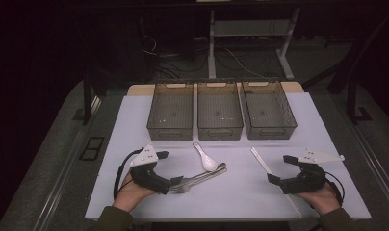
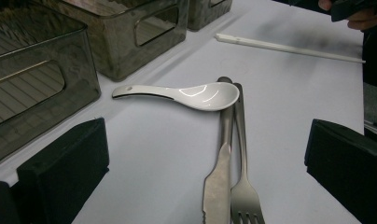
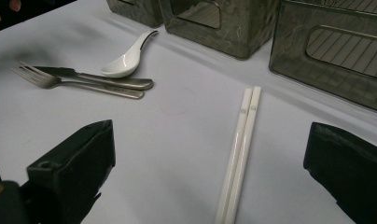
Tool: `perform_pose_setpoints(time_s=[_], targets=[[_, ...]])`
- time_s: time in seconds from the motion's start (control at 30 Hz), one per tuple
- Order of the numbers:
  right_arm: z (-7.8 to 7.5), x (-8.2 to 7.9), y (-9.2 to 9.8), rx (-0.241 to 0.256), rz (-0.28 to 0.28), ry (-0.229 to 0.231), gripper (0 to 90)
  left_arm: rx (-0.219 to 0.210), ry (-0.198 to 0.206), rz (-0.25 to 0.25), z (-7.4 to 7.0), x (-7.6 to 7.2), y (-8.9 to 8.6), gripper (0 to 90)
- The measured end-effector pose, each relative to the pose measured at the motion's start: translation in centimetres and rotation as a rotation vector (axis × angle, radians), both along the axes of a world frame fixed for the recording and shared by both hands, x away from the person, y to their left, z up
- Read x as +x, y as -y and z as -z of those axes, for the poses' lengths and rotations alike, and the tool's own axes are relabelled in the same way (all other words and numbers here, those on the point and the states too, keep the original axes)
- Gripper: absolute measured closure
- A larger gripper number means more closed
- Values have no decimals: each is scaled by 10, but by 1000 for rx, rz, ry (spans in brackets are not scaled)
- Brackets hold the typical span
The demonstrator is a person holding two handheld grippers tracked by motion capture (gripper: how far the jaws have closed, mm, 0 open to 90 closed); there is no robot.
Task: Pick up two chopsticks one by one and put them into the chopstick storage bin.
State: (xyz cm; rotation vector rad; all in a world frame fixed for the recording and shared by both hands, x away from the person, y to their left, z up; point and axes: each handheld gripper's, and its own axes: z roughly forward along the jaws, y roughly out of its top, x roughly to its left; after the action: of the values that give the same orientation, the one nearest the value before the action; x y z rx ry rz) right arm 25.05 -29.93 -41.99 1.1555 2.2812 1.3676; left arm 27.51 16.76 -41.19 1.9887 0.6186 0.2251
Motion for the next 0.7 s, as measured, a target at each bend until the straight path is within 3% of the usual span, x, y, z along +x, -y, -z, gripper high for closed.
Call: perform_pose_setpoints(time_s=[0.37, 0.7], targets=[[-3, 2, 1, -8, 14, -3, 19, 7, 0, 1, 1, 0, 0, 0], [-7, 16, 2, -53, 47, -20, 164, -1, 1, 8, 1, 0, 2, 0]])
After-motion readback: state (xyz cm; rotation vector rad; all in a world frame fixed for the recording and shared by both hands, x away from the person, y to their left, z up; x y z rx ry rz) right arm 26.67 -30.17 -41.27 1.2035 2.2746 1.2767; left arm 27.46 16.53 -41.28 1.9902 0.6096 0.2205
